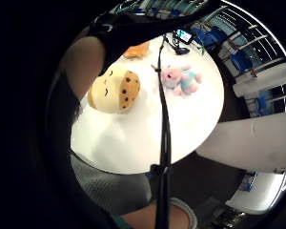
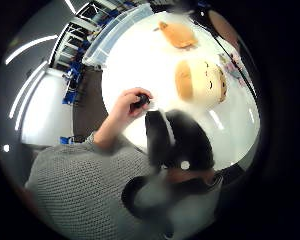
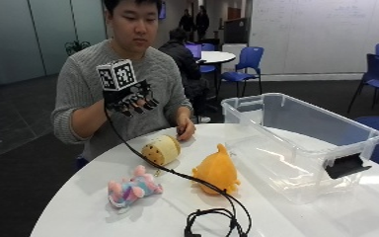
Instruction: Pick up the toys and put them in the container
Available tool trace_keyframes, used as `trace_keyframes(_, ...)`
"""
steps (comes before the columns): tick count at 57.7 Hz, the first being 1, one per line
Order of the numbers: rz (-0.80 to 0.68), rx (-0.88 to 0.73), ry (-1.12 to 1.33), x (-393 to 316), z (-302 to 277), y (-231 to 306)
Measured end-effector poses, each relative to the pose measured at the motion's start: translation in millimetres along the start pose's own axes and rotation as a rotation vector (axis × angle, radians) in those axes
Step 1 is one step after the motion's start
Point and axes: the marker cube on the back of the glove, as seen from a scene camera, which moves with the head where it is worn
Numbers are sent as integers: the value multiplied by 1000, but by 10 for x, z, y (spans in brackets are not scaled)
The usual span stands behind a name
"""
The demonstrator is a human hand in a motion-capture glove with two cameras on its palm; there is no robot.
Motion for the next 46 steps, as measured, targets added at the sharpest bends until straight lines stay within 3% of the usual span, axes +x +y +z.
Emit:
trace_keyframes(39,-7,-31,13,42,71,-130)
trace_keyframes(46,-55,-151,36,82,370,-503)
